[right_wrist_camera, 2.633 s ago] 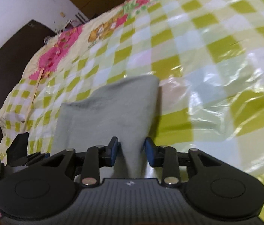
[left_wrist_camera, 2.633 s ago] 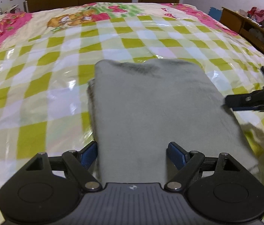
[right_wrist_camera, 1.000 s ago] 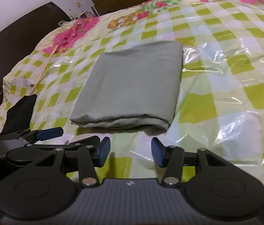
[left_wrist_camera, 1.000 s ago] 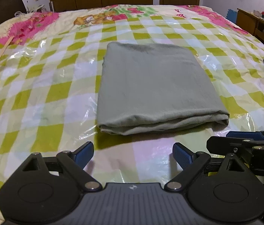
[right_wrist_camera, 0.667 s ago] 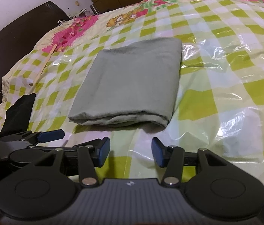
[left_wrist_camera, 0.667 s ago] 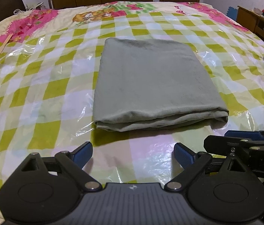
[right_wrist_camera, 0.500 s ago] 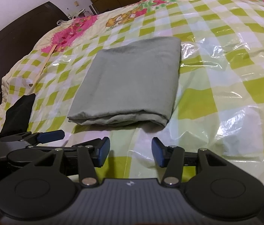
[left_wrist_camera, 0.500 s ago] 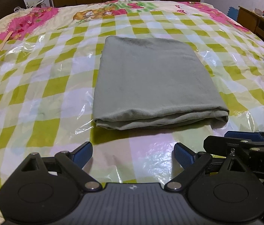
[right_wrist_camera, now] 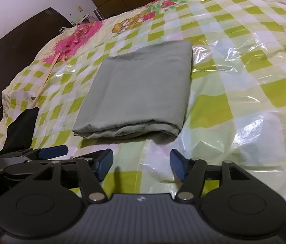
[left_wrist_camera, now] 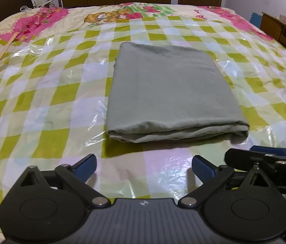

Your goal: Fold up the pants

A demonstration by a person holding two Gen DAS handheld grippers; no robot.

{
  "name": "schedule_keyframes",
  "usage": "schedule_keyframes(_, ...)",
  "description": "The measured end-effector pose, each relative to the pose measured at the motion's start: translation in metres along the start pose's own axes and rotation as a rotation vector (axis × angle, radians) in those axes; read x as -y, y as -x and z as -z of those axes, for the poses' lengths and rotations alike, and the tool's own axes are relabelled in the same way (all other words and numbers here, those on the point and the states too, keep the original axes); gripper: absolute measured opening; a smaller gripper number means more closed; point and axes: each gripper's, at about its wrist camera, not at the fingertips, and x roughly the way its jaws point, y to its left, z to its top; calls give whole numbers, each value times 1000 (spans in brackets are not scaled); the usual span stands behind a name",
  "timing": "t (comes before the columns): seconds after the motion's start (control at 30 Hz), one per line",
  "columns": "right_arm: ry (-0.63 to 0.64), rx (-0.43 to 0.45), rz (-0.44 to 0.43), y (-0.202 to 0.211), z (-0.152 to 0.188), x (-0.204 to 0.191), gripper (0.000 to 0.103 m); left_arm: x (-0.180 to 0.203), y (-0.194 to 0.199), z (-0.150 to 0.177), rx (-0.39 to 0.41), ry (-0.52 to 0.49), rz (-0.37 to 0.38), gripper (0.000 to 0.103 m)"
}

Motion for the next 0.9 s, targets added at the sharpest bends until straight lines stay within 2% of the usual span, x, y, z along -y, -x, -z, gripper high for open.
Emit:
schedule_keyframes(0.1, 7, 4, 20, 1, 1, -1, 66, 2, -1, 0, -12, -11, -30, 103)
schedule_keyframes(0.33, 32, 8, 51, 1, 2, -4, 66, -10, 2, 0, -8, 42, -27, 103)
schedule_keyframes(0.63, 80, -10, 101, -5, 2, -8, 66, -11, 10, 2, 7, 36, -33, 103)
schedule_keyframes(0.9, 77, -15, 111, -7, 2, -6, 66, -11, 13, 4, 6, 32, -55, 103)
